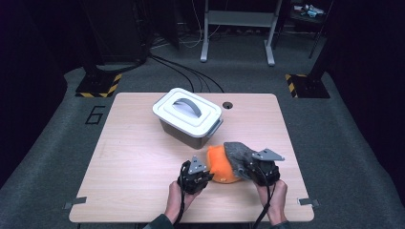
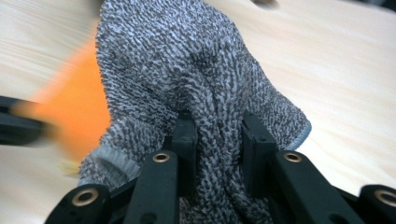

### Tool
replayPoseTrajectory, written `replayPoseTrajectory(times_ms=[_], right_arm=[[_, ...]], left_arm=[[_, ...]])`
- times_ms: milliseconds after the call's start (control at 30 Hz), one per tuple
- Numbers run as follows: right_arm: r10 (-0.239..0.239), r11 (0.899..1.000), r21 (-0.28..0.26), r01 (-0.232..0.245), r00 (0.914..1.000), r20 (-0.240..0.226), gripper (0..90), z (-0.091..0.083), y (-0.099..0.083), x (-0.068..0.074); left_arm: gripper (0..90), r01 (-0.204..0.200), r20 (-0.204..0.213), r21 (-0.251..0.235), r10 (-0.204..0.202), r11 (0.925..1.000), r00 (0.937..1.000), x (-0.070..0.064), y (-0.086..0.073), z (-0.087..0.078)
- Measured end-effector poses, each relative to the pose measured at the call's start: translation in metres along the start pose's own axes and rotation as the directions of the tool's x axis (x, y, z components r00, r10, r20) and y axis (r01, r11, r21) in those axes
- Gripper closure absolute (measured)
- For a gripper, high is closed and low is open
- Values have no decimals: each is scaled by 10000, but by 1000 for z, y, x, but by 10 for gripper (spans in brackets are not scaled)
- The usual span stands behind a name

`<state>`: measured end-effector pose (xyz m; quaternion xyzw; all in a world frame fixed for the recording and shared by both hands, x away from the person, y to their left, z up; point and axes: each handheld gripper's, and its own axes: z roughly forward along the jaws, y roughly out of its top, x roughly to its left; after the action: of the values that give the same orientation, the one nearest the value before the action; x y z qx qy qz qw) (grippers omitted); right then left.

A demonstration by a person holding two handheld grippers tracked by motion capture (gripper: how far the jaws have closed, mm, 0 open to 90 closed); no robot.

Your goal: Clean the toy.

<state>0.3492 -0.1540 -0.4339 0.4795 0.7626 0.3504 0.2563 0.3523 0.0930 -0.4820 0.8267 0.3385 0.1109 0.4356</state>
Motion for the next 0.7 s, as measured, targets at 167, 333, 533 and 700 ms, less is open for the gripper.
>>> replayPoseTrajectory(times_ms=[167,333,533,700], right_arm=[[-1224,9925,-78,1222,9888,-853,706,3,19,38],[-1296,9909,275,1315,9896,-615,712,24,11,35],[-674,9964,523,672,9977,17,711,25,3,8],[-14,9989,479,7,9999,131,712,32,-7,-4]], left_arm=[[838,-57,-91,63,58,10000,9999,2,0,0],[839,125,-54,-88,-126,9999,9999,3,-3,0],[841,111,-79,-54,-111,9999,9999,5,-5,1],[838,148,57,6,-148,9999,9999,7,-6,2]])
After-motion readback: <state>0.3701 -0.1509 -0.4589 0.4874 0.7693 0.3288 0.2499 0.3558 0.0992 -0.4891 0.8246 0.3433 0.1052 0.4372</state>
